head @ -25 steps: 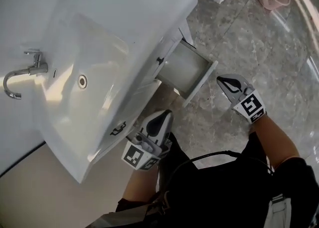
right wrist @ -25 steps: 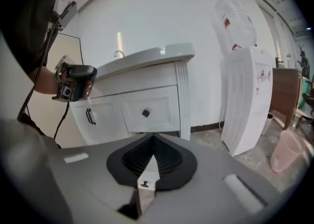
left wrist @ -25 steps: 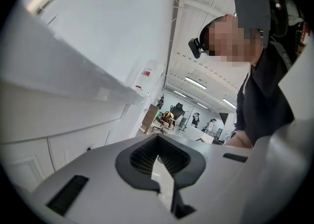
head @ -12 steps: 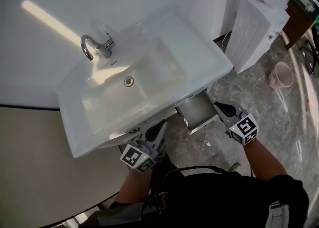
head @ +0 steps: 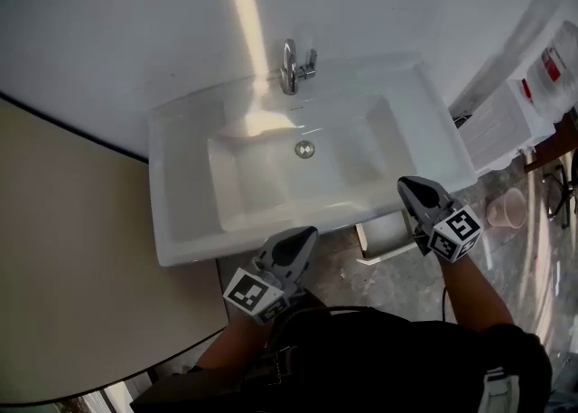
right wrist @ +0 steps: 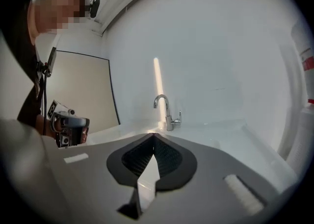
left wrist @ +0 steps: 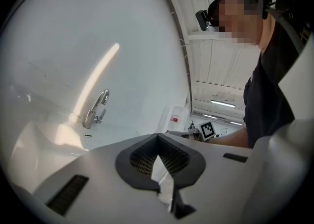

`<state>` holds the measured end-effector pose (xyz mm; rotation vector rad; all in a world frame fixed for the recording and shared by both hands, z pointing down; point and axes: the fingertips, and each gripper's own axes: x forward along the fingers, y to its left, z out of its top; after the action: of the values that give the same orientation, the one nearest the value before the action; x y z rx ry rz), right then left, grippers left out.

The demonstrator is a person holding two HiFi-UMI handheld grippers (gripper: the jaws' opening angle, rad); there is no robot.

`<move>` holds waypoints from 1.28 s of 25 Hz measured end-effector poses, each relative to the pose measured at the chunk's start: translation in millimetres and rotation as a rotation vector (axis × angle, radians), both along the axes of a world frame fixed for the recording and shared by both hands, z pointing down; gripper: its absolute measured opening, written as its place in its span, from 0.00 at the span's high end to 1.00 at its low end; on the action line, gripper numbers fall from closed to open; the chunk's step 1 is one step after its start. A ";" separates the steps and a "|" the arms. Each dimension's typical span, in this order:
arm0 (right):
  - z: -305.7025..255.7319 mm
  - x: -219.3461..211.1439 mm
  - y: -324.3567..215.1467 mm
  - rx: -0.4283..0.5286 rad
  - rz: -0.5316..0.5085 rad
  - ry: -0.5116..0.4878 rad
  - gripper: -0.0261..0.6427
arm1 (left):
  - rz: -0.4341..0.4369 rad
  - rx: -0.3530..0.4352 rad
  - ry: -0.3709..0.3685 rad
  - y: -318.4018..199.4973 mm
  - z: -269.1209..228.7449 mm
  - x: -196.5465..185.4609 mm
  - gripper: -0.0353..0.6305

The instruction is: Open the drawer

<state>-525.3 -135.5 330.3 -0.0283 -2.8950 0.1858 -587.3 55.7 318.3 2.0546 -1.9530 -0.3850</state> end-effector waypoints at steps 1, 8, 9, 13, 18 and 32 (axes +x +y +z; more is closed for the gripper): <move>-8.9 -14.4 5.3 -0.012 0.012 -0.009 0.96 | 0.012 -0.005 0.012 5.6 0.1 -14.0 0.95; -55.8 -59.9 23.5 -0.046 0.105 -0.055 0.96 | 0.049 -0.058 -0.005 17.2 -19.0 -79.9 0.95; -60.0 -57.5 21.9 -0.042 0.119 -0.049 0.96 | 0.033 -0.055 -0.005 17.7 -22.7 -86.4 0.95; -72.5 -38.4 4.0 -0.031 0.172 -0.023 0.96 | -0.034 -0.040 0.005 17.3 -48.9 -97.7 0.95; -81.3 4.5 -9.8 -0.025 0.147 0.043 0.96 | -0.131 -0.031 -0.011 19.9 -78.6 -74.3 0.95; -137.8 -3.8 11.0 0.000 0.055 0.023 0.96 | -0.279 0.049 -0.060 86.6 -161.0 -72.2 0.95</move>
<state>-529.1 -124.5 192.5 0.0537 -2.8752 0.1950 -659.5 142.3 157.4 1.8441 -2.2957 -0.4377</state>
